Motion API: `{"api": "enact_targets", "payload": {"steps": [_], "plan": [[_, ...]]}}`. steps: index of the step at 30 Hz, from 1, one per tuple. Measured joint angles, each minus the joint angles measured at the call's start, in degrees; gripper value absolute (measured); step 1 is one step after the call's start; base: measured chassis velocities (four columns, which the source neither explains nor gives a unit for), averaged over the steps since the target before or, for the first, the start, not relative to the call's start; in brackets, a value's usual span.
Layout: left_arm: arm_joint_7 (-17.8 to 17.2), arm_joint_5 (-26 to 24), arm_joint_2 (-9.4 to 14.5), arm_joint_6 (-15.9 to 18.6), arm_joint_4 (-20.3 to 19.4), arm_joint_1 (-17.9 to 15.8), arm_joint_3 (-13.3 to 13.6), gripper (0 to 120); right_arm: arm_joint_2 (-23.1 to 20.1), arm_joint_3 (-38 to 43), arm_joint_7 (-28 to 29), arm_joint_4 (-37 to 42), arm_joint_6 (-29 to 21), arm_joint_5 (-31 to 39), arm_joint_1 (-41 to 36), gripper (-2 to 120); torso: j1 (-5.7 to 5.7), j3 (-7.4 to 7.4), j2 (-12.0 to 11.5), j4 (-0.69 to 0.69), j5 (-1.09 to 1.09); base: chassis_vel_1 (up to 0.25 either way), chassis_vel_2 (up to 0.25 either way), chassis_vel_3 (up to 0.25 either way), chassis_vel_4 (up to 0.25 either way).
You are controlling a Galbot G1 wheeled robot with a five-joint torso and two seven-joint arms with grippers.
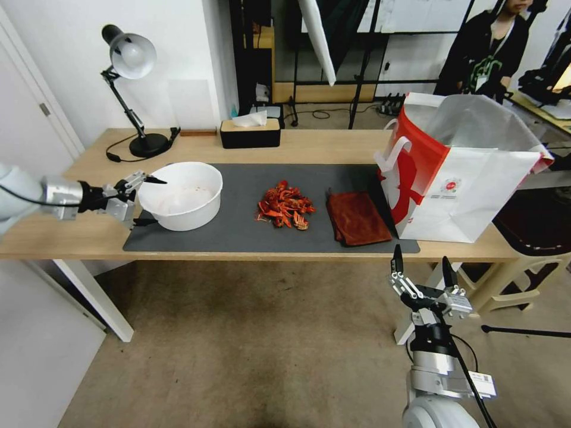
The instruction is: Sweep shrimp from table into container with towel, then put container into takeout bag.
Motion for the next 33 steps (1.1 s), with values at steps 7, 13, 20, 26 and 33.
{"api": "enact_targets", "payload": {"steps": [7, 13, 20, 26, 33], "plan": [[6.6, 0.2, -2.5, -1.6, 2.6, -5.8, 5.9, 97, 0.2, 0.2, 0.2, 0.0, 0.0, 0.3, -0.1, 100, 0.00, 0.00, 0.0, 0.02, -0.02, 0.000, 0.000, 0.000, 0.000], [9.7, 1.1, -4.8, -2.5, 5.4, -10.1, 9.3, 94, 0.6, 0.2, 0.3, 0.0, 0.0, 0.3, 0.1, 100, 0.00, 0.00, 0.0, 0.03, -0.02, 0.000, 0.000, 0.000, 0.000], [15.8, 2.1, -7.3, -3.7, 8.6, -12.5, 9.4, 93, 0.9, 0.1, 0.4, -0.1, 0.0, 0.3, 0.2, 100, 0.00, 0.00, 0.0, 0.03, -0.01, 0.000, 0.000, 0.000, 0.000], [18.3, 2.1, -7.5, -4.2, 8.9, -13.1, 9.7, 84, 1.0, 0.0, 0.5, -0.2, 0.0, 0.1, 0.4, 100, 0.00, 0.00, 0.0, 0.03, -0.01, 0.000, 0.000, 0.000, 0.000], [19.4, 2.2, -8.1, -4.3, 9.6, -13.3, 10.3, 67, 1.1, 0.0, 0.5, -0.4, 0.0, 0.1, 0.6, 100, 0.00, 0.00, 0.0, 0.02, -0.01, 0.000, 0.000, 0.000, 0.000]]}}
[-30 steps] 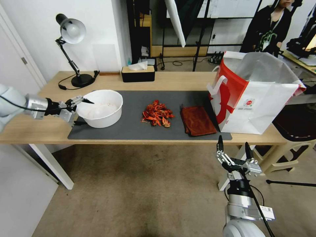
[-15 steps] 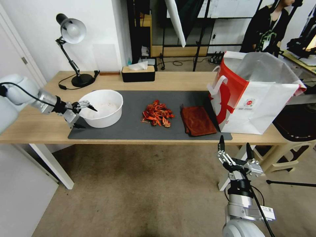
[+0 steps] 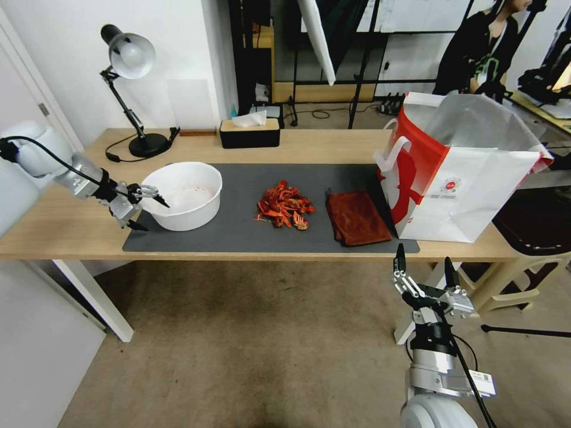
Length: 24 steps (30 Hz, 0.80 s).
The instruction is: Sweep shrimp from table into container with towel, then put container into takeout bag.
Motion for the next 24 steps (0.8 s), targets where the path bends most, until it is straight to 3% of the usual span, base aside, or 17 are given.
{"api": "enact_targets", "payload": {"steps": [5, 11, 24], "plan": [[0.6, 0.6, -1.4, -0.4, 1.4, -0.8, 0.6, 52, 0.0, 0.0, 0.1, 0.0, 0.0, 0.0, 0.1, 100, 0.00, 0.00, 0.0, 0.00, 0.00, 0.000, 0.000, 0.000, 0.000], [1.6, 1.2, -2.6, -0.6, 2.2, -2.1, 1.4, 45, 0.0, 0.2, 0.2, -0.1, 0.2, 0.1, 0.0, 100, 0.00, 0.00, 0.0, -0.01, 0.00, 0.000, 0.000, 0.000, 0.000], [3.9, 1.0, -2.8, -1.2, 2.4, -2.2, 1.9, 0, 0.2, 0.2, 0.4, -0.7, 0.6, 0.1, 0.3, 100, 0.00, 0.00, 0.0, 0.00, 0.00, 0.000, 0.000, 0.000, 0.000]]}}
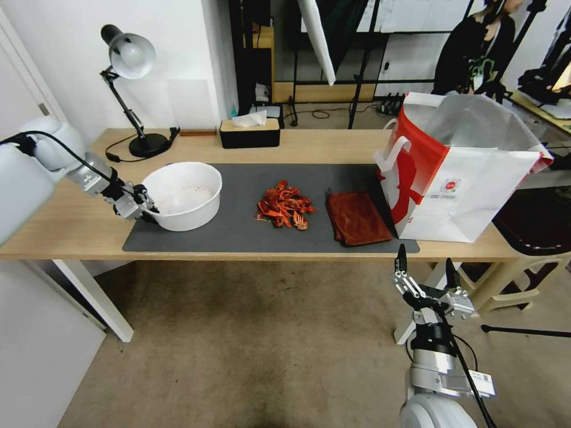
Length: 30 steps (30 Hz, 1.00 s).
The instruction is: Sweep shrimp from table into container with towel, then put container into takeout bag.
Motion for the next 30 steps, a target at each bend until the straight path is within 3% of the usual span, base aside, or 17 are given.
{"api": "enact_targets", "payload": {"steps": [6, 12, 21, 24, 26, 30], "plan": [[1.6, -0.8, -0.1, -0.4, 0.0, -0.4, -0.2, 0, 0.0, 0.0, 0.1, -0.1, -0.1, 0.0, 0.4, 100, 0.00, 0.00, 0.0, 0.00, 0.00, 0.000, 0.000, 0.000, 0.000], [4.1, -3.1, -0.1, -0.5, -1.2, -3.1, -0.2, 0, -0.1, 0.0, 0.1, -0.1, -0.3, 0.3, 0.5, 100, 0.00, 0.00, 0.0, -0.01, 0.00, 0.000, 0.000, 0.000, 0.000], [7.1, -9.4, 3.4, 1.0, -9.1, -5.5, 0.2, 0, -0.5, 0.0, 0.2, 0.2, -1.0, 0.5, 0.7, 100, 0.00, 0.00, 0.0, 0.00, 0.00, 0.000, 0.000, 0.000, 0.000], [7.3, -10.6, 4.3, 1.3, -10.9, -5.4, 0.1, 0, -0.5, -0.1, 0.2, 0.3, -1.1, 0.5, 0.7, 100, 0.00, 0.00, 0.0, 0.00, 0.00, 0.000, 0.000, 0.000, 0.000], [8.2, -13.2, 6.4, 1.5, -14.7, -4.0, -1.2, 0, -0.7, -0.2, 0.3, 0.6, -1.5, 0.5, 0.5, 100, 0.00, 0.00, 0.0, -0.01, 0.00, 0.000, 0.000, 0.000, 0.000], [8.6, -14.0, 7.5, 1.5, -16.3, -3.1, -2.0, 0, -0.8, -0.3, 0.3, 0.7, -1.5, 0.5, 0.4, 100, 0.00, 0.00, 0.0, -0.01, 0.00, 0.000, 0.000, 0.000, 0.000]]}}
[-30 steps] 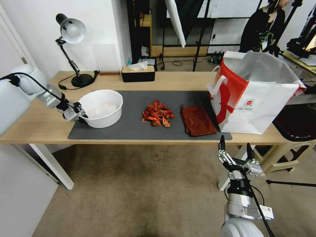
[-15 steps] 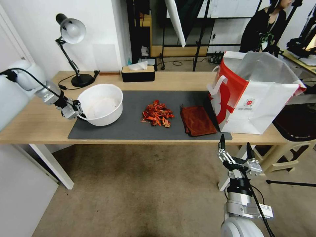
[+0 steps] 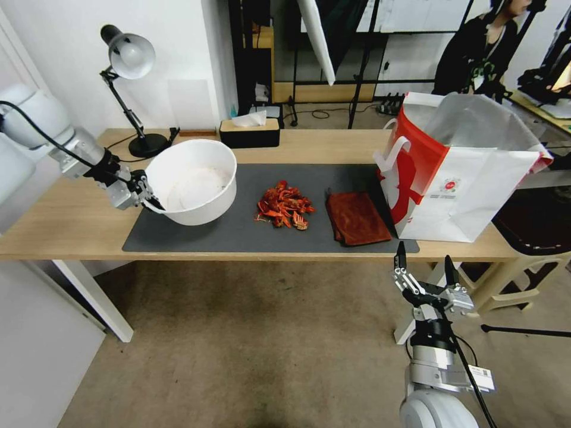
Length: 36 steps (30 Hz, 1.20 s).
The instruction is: Sweep shrimp from table into container with towel, then put container into takeout bag.
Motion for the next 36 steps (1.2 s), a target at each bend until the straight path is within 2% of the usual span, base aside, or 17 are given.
{"api": "enact_targets", "payload": {"steps": [3, 7, 10, 11, 12, 13, 14, 15, 16, 18, 20, 21, 22, 23, 26, 36], "plan": [[0.3, -1.1, 1.9, 0.0, -2.2, 1.4, -0.9, 0, -0.1, 0.0, 0.1, 0.0, -0.1, 0.0, -0.1, 100, 0.00, 0.00, 0.0, 0.01, 0.01, 0.000, 0.000, 0.000, 0.000], [0.4, -1.8, 2.7, 0.0, -3.2, 2.3, -1.4, 0, -0.1, 0.0, 0.1, 0.0, -0.2, 0.0, -0.1, 100, 0.00, 0.00, 0.0, 0.01, 0.00, 0.000, 0.000, 0.000, 0.000], [0.5, -3.8, 5.6, -0.2, -7.1, 6.6, -4.2, 0, -0.1, -0.1, 0.2, -0.2, -0.5, -0.1, 0.3, 100, 0.00, 0.00, 0.0, -0.01, 0.00, 0.000, 0.000, 0.000, 0.000], [0.6, -3.9, 6.7, -0.2, -9.7, 9.8, -7.4, 0, -0.1, -0.1, 0.2, -0.3, -0.6, -0.2, 0.5, 100, 0.00, 0.00, 0.0, 0.00, 0.00, 0.000, 0.000, 0.000, 0.000], [0.6, -3.9, 6.7, -0.2, -9.7, 9.8, -7.4, 0, -0.1, -0.1, 0.2, -0.3, -0.6, -0.2, 0.5, 100, 0.00, 0.00, 0.0, 0.00, 0.00, 0.000, 0.000, 0.000, 0.000], [0.7, -3.8, 7.4, -0.2, -11.3, 12.2, -10.4, 0, -0.1, -0.1, 0.2, -0.4, -0.6, -0.3, 0.6, 100, 0.00, 0.00, 0.0, -0.01, -0.02, 0.000, 0.000, 0.000, 0.000], [0.7, -3.8, 9.1, 0.0, -14.8, 18.5, -17.7, 0, -0.1, -0.1, 0.2, -0.4, -0.7, -0.4, 0.6, 100, 0.00, 0.00, 0.0, -0.03, 0.03, 0.000, 0.000, 0.000, 0.000], [0.7, -3.8, 10.6, 0.4, -17.5, 24.3, -22.5, 0, -0.1, -0.2, 0.2, -0.4, -0.8, -0.5, 0.6, 100, 0.00, 0.00, 0.0, 0.01, 0.06, 0.000, 0.000, 0.000, 0.000], [0.7, -3.8, 10.6, 0.4, -17.5, 24.3, -22.5, 0, -0.1, -0.2, 0.2, -0.4, -0.8, -0.5, 0.6, 100, 0.00, 0.00, 0.0, 0.01, 0.06, 0.000, 0.000, 0.000, 0.000], [0.4, -4.3, 13.6, 0.8, -21.5, 33.3, -28.2, 0, -0.1, -0.1, 0.2, -0.4, -0.8, -0.5, 0.4, 100, 0.00, 0.00, 0.0, 0.04, -0.03, 0.000, 0.000, 0.000, 0.000], [0.1, -5.8, 16.5, 0.8, -25.1, 39.0, -32.0, 0, -0.2, 0.1, 0.1, -0.6, -0.8, -0.6, 0.4, 100, -0.01, 0.00, 0.0, 0.01, -0.02, 0.000, 0.000, 0.000, 0.000], [0.1, -5.8, 16.5, 0.8, -25.1, 39.0, -32.0, 0, -0.2, 0.1, 0.1, -0.6, -0.8, -0.6, 0.4, 100, -0.01, 0.00, 0.0, 0.01, -0.02, 0.000, 0.000, 0.000, 0.000], [0.0, -6.6, 18.1, 0.8, -27.4, 41.2, -33.6, 0, -0.4, 0.2, 0.0, -0.8, -0.8, -0.6, 0.5, 100, 0.00, 0.00, 0.0, 0.00, 0.04, 0.000, 0.000, 0.000, 0.000], [0.0, -6.8, 18.5, 0.8, -28.3, 41.9, -34.0, 0, -0.4, 0.2, 0.0, -0.8, -0.8, -0.6, 0.6, 100, -0.01, 0.00, 0.0, 0.00, 0.02, 0.000, 0.000, 0.000, 0.000], [-0.1, -6.7, 18.7, 0.4, -29.8, 42.9, -34.3, 0, -0.4, 0.2, 0.0, -0.8, -0.8, -0.7, 0.8, 100, -0.01, 0.00, 0.0, 0.00, 0.01, 0.000, 0.000, 0.000, 0.000], [-0.3, -1.3, 15.3, -1.1, -31.3, 44.8, -34.6, 0, -0.4, 0.1, 0.0, -0.1, -1.2, -1.0, 0.6, 100, 0.00, 0.00, 0.0, 0.01, 0.00, 0.000, 0.000, 0.000, 0.000]]}}
